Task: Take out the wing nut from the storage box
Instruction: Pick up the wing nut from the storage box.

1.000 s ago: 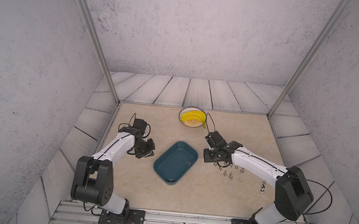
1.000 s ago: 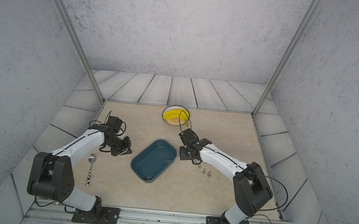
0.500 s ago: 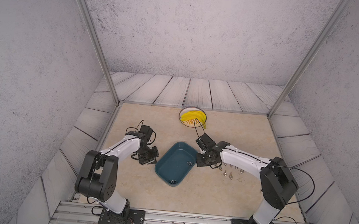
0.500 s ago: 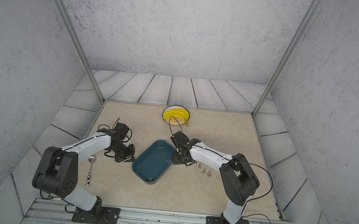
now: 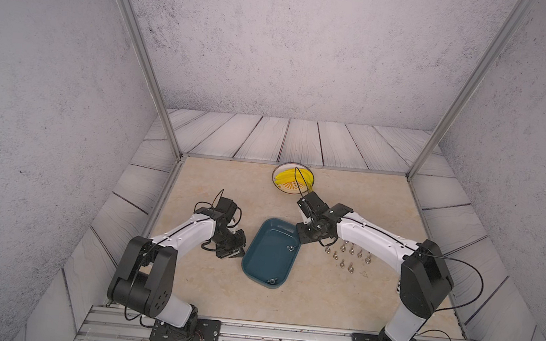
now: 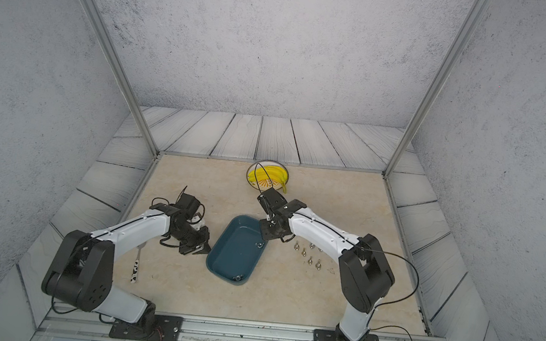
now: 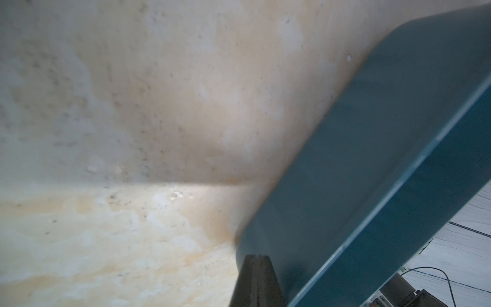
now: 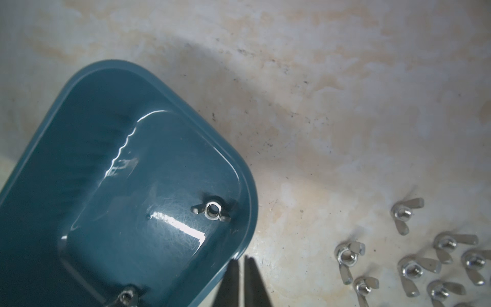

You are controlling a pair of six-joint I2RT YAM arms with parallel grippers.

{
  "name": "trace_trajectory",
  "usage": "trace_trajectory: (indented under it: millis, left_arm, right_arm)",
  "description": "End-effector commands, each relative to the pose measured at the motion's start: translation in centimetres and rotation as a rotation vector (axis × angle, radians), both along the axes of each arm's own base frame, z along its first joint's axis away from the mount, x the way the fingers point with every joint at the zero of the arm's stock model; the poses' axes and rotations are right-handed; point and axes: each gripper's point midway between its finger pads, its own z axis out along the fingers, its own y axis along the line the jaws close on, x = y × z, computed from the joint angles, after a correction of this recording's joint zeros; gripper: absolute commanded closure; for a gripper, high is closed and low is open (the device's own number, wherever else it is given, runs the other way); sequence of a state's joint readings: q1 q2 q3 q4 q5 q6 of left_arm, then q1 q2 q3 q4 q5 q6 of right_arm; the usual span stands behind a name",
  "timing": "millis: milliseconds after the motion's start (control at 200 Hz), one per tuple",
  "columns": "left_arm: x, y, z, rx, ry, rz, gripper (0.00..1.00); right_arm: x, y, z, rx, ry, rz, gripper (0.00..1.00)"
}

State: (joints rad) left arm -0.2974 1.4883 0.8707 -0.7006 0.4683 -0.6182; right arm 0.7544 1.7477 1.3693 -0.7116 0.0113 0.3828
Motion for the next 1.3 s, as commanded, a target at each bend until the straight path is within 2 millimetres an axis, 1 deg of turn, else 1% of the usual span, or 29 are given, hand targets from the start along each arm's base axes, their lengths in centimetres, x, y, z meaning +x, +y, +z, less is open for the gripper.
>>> trace_trajectory:
  millis: [0,80,130,190,300,465,530,696,936,1111,1296]
  left_arm:
    - [0.2,0.0,1.1,0.002,-0.018,-0.014,0.92]
    - [0.5,0.3,1.8,0.021,-0.037,-0.022,0.82]
    - [0.6,0.7,2.4,0.031,-0.051,-0.021,0.75]
    - [0.9,1.3,3.0,0.044,-0.073,-0.009,0.71]
    - [1.3,2.3,4.5,0.061,-0.119,0.015,0.69]
    - [1.9,3.2,7.1,0.064,-0.205,0.039,0.67]
    - [2.0,3.3,7.7,0.063,-0.222,0.040,0.67]
    - [1.9,3.3,7.9,0.054,-0.216,0.043,0.67]
    - [1.5,3.4,7.7,0.050,-0.207,0.046,0.67]
    - [1.3,3.3,7.7,0.046,-0.205,0.045,0.67]
    - [1.5,3.2,8.2,0.038,-0.214,0.045,0.67]
  right_arm:
    - [-1.4,1.9,0.4,0.004,0.043,0.172,0.75]
    - [-2.0,3.0,0.2,-0.019,0.056,0.257,0.69]
    - [-2.3,3.6,0.0,-0.031,0.061,0.303,0.67]
    - [-2.8,4.5,-0.2,-0.028,0.080,0.354,0.65]
    - [-3.9,5.8,-1.2,-0.040,0.137,0.436,0.64]
    - [-4.1,6.2,-2.9,-0.122,0.153,0.512,0.64]
    - [-3.8,5.9,-3.5,-0.176,0.152,0.530,0.64]
    - [-2.5,4.7,-4.6,-0.296,0.126,0.565,0.63]
    - [-2.1,4.3,-5.9,-0.347,0.136,0.596,0.63]
    - [-2.1,4.7,-6.8,-0.338,0.146,0.608,0.62]
    - [-1.2,4.8,-7.6,-0.365,0.124,0.601,0.62]
